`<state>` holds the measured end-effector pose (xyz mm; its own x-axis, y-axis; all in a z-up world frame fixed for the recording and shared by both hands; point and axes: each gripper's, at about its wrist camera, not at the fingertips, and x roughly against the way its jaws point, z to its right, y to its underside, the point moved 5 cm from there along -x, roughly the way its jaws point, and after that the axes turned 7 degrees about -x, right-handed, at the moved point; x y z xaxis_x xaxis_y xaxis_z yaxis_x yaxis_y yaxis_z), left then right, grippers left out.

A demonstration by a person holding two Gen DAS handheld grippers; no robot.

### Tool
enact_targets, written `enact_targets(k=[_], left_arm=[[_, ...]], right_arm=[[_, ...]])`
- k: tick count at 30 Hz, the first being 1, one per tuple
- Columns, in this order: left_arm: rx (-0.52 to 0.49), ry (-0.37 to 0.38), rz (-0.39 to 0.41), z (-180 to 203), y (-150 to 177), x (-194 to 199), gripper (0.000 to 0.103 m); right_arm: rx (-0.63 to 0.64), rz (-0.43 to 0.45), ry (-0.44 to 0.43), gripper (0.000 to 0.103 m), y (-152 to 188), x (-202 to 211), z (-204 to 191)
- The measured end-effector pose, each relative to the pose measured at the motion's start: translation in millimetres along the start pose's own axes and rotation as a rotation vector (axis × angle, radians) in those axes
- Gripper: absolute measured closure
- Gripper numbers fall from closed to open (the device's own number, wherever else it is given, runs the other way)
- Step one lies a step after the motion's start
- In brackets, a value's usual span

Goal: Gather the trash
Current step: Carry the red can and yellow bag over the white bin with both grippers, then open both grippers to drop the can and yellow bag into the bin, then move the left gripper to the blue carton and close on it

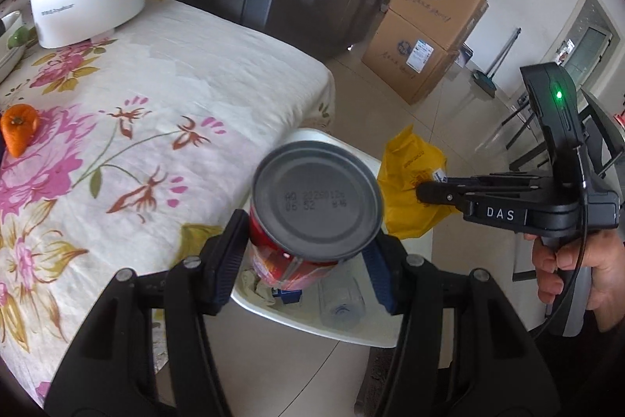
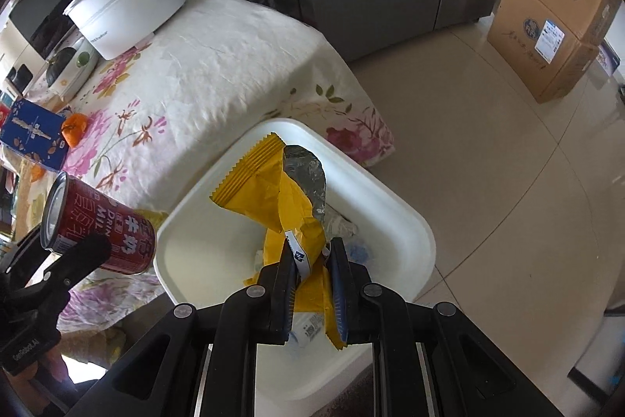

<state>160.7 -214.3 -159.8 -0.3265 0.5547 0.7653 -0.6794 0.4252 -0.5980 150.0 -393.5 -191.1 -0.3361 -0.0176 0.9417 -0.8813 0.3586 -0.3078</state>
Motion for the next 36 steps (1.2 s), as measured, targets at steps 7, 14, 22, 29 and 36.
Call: enact_targets(k=[7, 14, 22, 29, 36], left_arm=[[-0.056, 0.007, -0.041, 22, 5, -23, 0.045], [-0.083, 0.002, -0.064, 27, 6, -32, 0.034], [-0.054, -0.061, -0.063, 10, 5, -17, 0.016], [-0.037, -0.114, -0.055, -14, 9, 4, 0.016], [0.003, -0.162, -0.045, -41, 14, 28, 0.01]], right_arm=[[-0.015, -0.029, 0.031, 0.086, 8, -6, 22], [-0.014, -0.04, 0.039, 0.086, 9, -7, 30], [-0.01, -0.041, 0.026, 0.086, 6, -7, 24], [-0.004, -0.044, 0.027, 0.084, 5, -8, 20], [-0.057, -0.011, 0.019, 0.037, -1, 1, 14]])
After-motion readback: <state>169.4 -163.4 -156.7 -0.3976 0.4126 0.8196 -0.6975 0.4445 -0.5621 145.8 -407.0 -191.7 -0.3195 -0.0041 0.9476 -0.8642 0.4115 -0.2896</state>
